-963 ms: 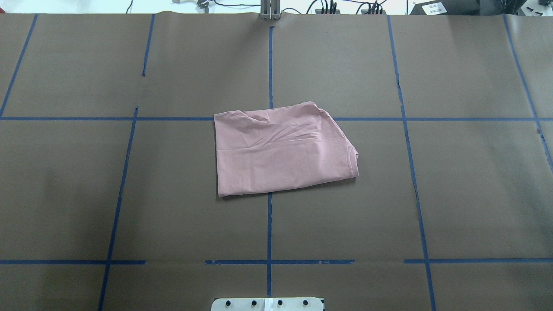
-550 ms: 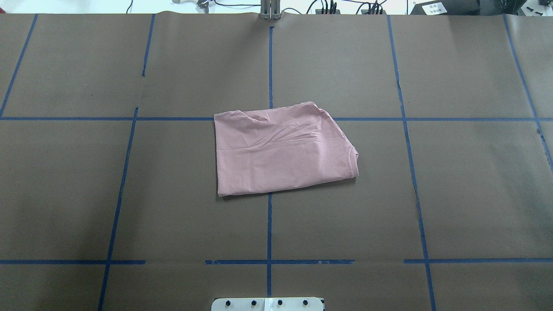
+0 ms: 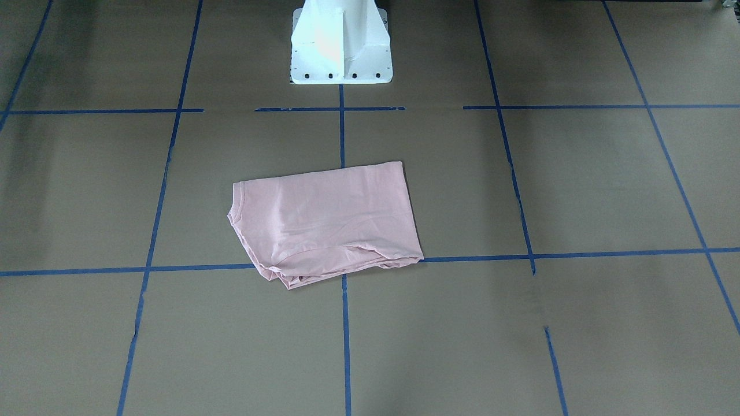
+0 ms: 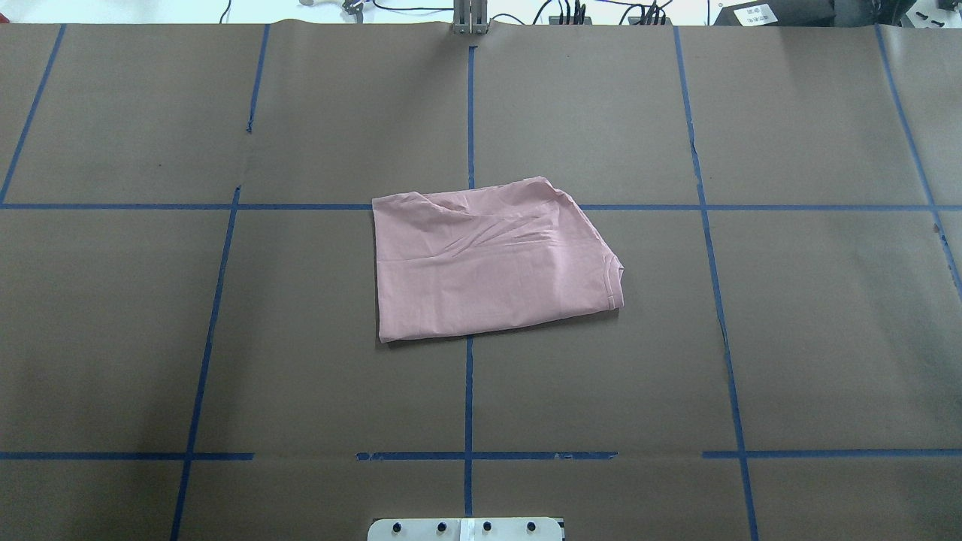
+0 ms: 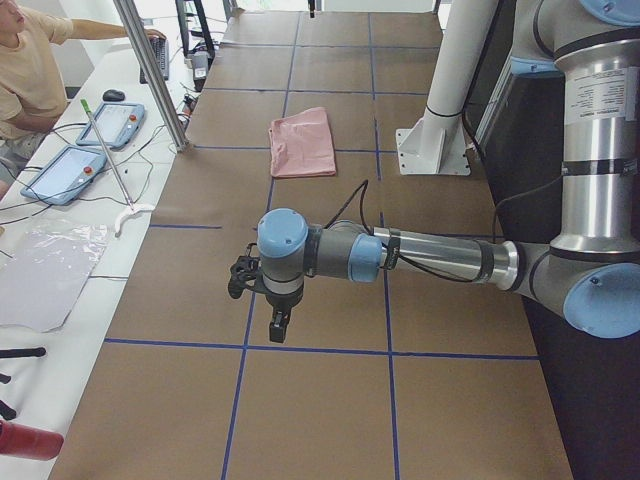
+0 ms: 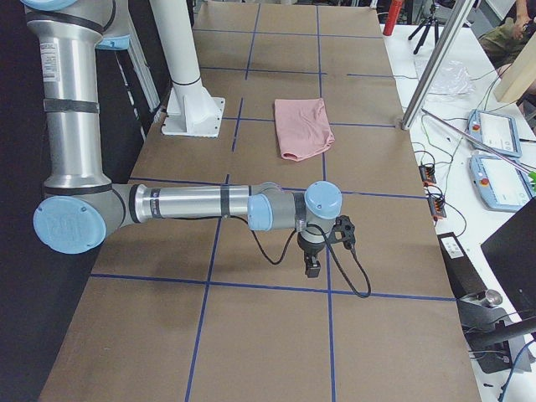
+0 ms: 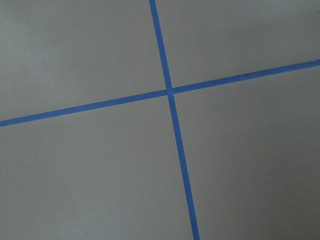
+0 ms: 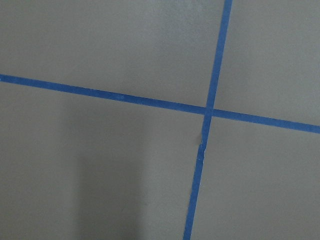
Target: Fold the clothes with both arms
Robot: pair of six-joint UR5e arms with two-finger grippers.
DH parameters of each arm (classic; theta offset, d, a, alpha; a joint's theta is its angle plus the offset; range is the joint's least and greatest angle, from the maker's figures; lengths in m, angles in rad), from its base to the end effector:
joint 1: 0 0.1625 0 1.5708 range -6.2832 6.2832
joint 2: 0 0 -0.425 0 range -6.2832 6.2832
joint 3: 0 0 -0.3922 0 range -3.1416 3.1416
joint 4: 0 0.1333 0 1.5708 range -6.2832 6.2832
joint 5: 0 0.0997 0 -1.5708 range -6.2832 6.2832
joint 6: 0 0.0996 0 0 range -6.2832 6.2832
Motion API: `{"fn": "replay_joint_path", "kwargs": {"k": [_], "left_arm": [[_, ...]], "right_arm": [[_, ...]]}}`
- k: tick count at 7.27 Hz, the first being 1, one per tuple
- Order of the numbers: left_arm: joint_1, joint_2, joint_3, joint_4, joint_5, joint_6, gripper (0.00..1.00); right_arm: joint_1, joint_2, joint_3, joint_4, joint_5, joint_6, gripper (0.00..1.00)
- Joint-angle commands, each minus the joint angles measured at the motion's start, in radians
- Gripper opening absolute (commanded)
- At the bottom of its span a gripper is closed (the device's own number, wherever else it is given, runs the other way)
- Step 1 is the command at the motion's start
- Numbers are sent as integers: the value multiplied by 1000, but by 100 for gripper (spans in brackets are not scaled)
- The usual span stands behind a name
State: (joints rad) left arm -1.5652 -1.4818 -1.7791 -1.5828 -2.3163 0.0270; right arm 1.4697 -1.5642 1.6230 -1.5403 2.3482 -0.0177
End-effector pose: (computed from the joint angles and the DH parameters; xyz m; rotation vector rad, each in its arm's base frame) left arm -0.0632 -0.4604 0.5986 0.1331 0.7432 0.0800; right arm 0.0127 -0.5038 0.6263 0.0523 -0.7804 -0.1474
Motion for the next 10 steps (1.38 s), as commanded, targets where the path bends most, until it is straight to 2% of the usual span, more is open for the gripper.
{"fn": "replay_joint_path", "kwargs": {"k": [1,10], "left_arm": [[4,-2,0,-3,0,-12,100],[4,8,26,0,0,-6,100]], "right_arm": [[0,-2,0,0,-4,-1,100],[0,-26,11,3,0,-1,100]]}}
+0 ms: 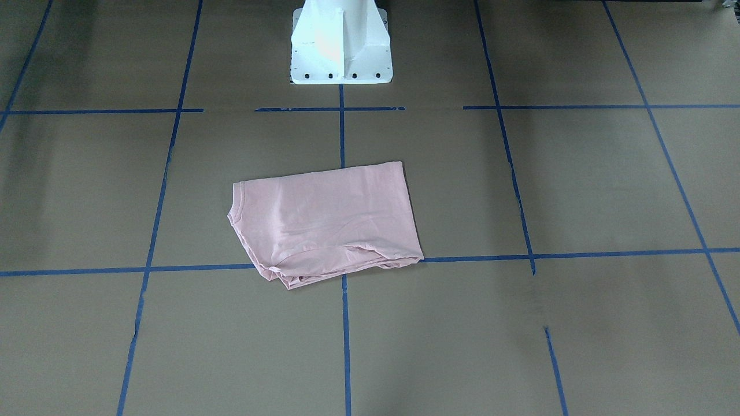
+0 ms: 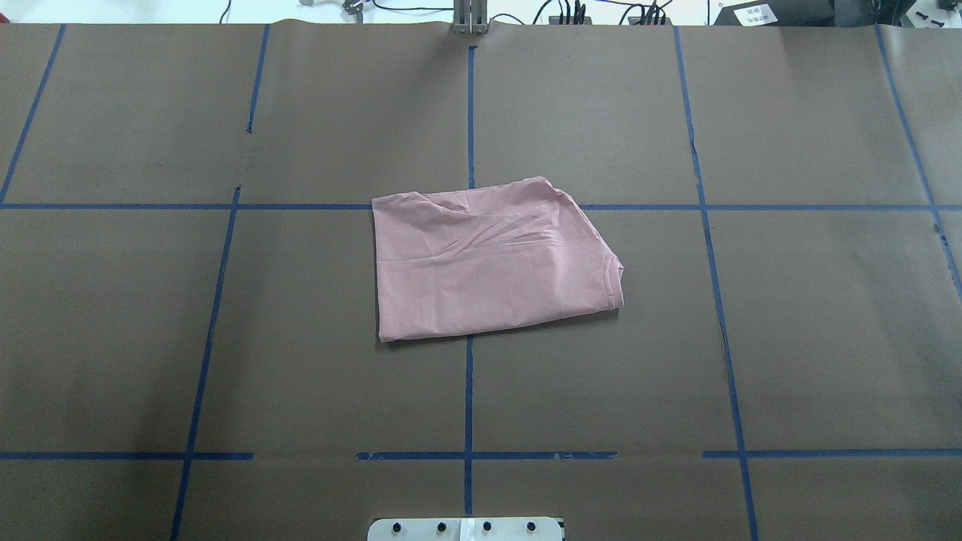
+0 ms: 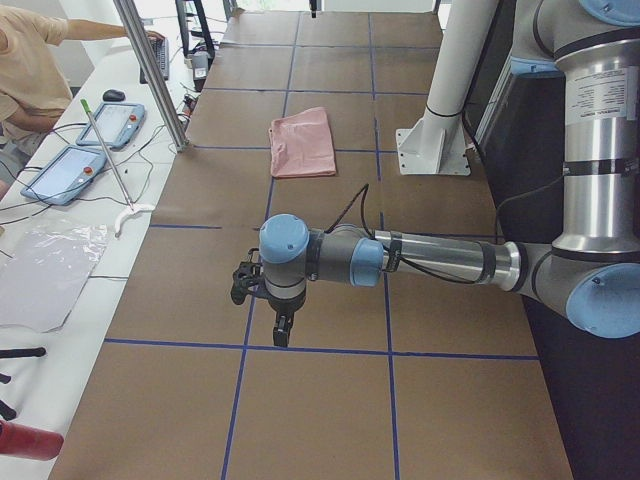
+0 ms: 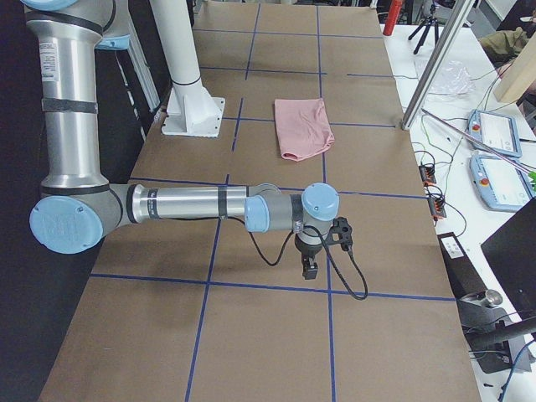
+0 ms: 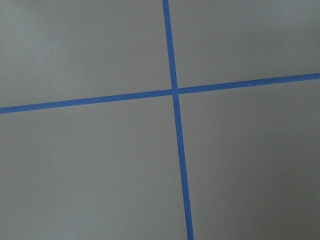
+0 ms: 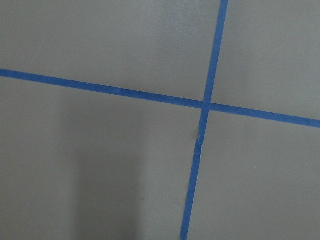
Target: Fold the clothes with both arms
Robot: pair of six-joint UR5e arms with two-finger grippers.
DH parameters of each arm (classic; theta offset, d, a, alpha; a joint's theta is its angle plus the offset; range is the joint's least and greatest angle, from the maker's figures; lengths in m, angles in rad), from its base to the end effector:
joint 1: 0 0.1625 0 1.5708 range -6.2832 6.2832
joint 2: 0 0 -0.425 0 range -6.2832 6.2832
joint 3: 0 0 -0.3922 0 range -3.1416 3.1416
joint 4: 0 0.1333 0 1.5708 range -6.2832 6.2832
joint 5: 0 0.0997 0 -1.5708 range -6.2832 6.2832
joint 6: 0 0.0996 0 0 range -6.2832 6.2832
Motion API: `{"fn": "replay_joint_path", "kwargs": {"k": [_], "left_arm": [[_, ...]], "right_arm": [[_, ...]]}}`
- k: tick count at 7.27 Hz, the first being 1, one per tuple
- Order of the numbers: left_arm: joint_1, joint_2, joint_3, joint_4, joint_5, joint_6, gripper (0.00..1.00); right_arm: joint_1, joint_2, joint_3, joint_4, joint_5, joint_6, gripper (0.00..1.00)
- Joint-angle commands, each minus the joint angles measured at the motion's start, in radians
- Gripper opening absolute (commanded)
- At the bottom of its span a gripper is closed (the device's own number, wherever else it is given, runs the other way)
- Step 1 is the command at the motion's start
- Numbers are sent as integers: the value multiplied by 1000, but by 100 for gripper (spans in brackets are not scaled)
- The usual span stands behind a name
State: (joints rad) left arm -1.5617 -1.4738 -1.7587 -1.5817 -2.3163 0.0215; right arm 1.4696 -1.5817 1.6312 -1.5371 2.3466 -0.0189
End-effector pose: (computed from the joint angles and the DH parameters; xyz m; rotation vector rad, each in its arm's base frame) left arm -0.0616 -0.4566 0.6126 0.1017 0.7443 0.0671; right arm 0.0135 -0.4963 0.6306 0.0471 -0.7786 -0.1462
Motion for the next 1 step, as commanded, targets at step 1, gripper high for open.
{"fn": "replay_joint_path", "kwargs": {"k": [1], "left_arm": [[0,0,4,-1,0,2,100]], "right_arm": [[0,-12,2,0,2,1,100]]}}
